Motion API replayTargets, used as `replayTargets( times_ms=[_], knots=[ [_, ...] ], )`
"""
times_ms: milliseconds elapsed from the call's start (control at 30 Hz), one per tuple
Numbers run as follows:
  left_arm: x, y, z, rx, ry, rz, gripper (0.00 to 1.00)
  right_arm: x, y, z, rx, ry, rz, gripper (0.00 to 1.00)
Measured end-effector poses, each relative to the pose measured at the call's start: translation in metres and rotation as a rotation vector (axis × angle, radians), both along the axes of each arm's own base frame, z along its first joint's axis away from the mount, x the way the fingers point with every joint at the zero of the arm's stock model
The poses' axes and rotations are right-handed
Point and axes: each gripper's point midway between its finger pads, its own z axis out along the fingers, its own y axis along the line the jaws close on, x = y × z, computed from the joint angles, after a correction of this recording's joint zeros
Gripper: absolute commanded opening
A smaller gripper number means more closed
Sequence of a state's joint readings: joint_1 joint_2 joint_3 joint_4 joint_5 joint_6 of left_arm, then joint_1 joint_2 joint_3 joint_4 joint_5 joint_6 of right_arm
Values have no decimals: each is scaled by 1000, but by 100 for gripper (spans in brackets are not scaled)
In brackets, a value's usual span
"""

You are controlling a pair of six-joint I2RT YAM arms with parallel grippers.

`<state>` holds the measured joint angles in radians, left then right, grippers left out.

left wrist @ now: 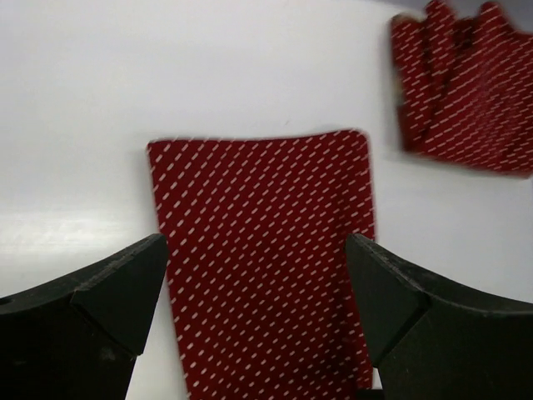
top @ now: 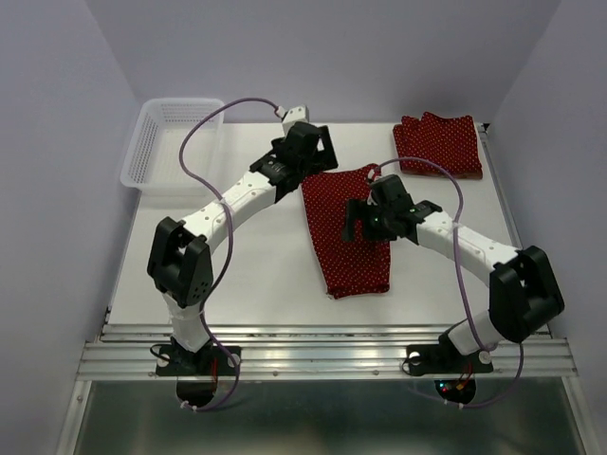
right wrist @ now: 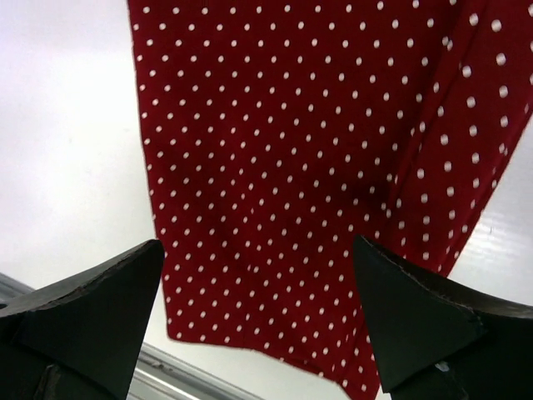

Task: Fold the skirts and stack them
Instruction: Fold the skirt

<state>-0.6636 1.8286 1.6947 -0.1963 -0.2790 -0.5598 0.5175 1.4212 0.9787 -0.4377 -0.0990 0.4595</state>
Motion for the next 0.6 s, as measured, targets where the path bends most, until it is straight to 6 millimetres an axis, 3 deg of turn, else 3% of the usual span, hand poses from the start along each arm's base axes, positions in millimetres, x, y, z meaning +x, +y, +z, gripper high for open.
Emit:
replayTargets(
  times_ms=[133, 233, 333, 467, 600],
  knots=[
    [-24, 38, -70, 100, 147, 65, 99, 19, 0, -22, -43, 27, 7, 100],
    [-37, 61, -96, 140, 213, 105, 99, 26, -13, -39, -69, 65, -22, 100],
    [-43, 79, -97, 143, 226, 143, 99, 33, -28, -51, -85, 94, -60, 100],
    [-44, 96, -72, 108, 181, 189, 99, 40, -43, -60, -98, 110, -92, 100],
    [-46, 104, -52, 79, 140, 209, 99, 42, -42, -62, -96, 108, -74, 100]
  ],
)
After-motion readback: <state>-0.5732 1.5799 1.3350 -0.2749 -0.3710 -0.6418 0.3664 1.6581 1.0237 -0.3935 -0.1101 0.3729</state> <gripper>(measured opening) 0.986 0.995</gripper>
